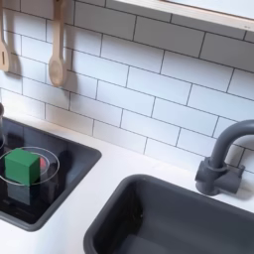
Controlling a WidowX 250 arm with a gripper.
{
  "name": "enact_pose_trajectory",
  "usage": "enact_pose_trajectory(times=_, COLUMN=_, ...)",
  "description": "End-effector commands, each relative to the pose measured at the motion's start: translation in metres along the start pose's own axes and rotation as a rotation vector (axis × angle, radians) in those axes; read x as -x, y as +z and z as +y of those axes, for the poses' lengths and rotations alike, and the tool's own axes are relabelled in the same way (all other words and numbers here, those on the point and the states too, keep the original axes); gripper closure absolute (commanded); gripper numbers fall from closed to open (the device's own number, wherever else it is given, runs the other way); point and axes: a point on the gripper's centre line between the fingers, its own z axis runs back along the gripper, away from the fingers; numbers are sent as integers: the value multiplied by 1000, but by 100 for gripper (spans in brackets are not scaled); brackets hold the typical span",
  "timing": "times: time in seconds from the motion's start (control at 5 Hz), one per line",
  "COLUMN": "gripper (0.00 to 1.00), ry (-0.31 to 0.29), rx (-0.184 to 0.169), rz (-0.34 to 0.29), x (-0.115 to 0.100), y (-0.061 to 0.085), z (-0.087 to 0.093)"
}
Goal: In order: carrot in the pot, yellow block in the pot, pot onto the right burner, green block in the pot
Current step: 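Put the yellow block in the pot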
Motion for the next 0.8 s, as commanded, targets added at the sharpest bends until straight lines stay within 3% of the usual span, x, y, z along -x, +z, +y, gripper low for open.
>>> enact_pose_trajectory(times=0.0, gripper=100, ry=0, rx=-20, rz=17, x=1, y=-13, z=4)
enact_pose_trajectory(times=0.4, gripper=100, ry=-5, rx=-45, rz=39, x=4, y=-22, z=8)
enact_pose_trajectory(times=0.6, gripper=19, ry=-2, rx=-41, rz=39, x=4, y=-19, z=5)
